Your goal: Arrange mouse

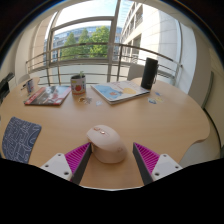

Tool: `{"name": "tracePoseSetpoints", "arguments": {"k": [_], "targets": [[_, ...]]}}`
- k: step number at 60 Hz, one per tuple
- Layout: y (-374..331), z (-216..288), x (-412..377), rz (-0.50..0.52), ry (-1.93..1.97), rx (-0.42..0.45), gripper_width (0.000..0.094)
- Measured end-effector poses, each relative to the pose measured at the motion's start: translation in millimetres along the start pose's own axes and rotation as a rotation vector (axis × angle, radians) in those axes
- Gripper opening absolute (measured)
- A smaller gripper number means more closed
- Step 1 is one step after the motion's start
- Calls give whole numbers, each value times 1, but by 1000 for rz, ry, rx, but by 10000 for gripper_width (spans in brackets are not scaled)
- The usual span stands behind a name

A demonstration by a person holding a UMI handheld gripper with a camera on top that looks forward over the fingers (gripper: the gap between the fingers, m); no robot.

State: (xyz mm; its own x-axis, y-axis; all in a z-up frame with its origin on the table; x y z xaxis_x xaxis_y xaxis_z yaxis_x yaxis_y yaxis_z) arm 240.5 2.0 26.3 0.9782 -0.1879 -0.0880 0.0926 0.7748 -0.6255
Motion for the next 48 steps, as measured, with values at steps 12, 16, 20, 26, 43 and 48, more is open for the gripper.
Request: {"name": "tracePoseSetpoints", "arguments": {"k": [12,16,20,26,43,48], "targets": [[29,20,0,14,39,24,777],[37,23,-4,31,63,25,649],[42,25,-7,37,79,34,550],[42,27,-8,26,89,55,471],[-39,78,-12,-76,115,191,404],[-92,118,-38,-75,148,301,403]]}}
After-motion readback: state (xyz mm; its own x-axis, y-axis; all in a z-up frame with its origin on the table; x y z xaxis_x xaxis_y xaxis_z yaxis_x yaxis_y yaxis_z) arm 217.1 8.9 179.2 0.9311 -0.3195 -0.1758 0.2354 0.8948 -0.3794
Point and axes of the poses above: the point between the fingertips, and its own axes, seen from behind it with the camera up: x to the right, z up, y forward, the way the camera looks, the point moved 6 cm from there along -y, backward, against the way the camera looks, and after that the axes turned 14 degrees about y, right-handed, at the moved point
